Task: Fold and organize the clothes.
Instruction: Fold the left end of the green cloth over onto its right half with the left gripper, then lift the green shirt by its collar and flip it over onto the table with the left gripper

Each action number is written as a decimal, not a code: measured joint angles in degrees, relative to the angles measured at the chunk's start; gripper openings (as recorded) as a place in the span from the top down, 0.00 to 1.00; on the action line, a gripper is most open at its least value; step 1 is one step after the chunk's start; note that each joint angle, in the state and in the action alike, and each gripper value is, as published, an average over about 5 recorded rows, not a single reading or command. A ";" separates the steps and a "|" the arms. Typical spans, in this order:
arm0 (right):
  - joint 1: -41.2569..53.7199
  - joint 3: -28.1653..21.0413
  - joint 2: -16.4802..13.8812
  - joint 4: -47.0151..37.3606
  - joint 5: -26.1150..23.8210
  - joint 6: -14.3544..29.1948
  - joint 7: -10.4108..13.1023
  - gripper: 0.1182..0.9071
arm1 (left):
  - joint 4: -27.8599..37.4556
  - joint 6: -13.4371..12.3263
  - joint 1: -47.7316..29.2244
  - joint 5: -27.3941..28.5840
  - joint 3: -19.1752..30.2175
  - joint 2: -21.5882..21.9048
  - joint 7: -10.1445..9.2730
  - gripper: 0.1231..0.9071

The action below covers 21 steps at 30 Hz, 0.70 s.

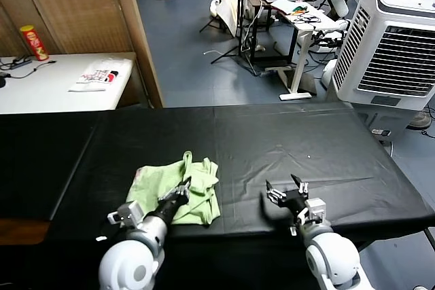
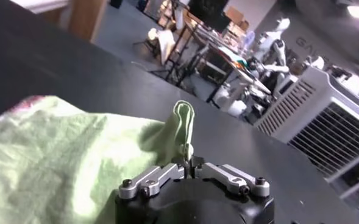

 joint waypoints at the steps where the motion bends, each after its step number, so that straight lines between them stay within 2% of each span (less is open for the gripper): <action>1: -0.03 -0.17 0.01 -0.01 -0.01 0.40 -0.30 0.14 | 0.31 -0.39 -0.08 0.61 0.06 -0.13 0.37 0.95; 4: 0.00 -0.78 0.05 -0.14 -0.06 1.69 -1.29 0.14 | 1.20 -1.27 -0.37 1.76 0.19 -0.72 1.24 0.87; 5: 0.08 -1.00 0.07 -0.22 -0.08 2.06 -1.60 0.14 | 1.48 -1.44 -0.43 1.88 0.22 -0.99 1.39 0.81; 12: 1.32 -3.50 -0.38 -0.03 0.63 4.04 -4.42 0.14 | 1.45 -1.53 -0.08 -1.58 0.77 -2.62 1.43 0.32; 15: 2.02 -5.17 -1.10 0.50 2.22 4.63 -6.04 0.14 | 0.64 -2.29 -0.08 -1.21 0.21 -1.75 2.19 0.18; 18: 3.13 -7.51 -2.15 0.79 4.18 4.77 -7.63 0.14 | 0.26 -3.85 0.12 0.45 -1.68 0.39 3.31 0.14; 21: 4.97 -10.65 -3.31 0.53 5.19 4.75 -9.63 0.14 | -0.17 -4.79 0.77 0.63 -4.87 3.48 3.44 0.14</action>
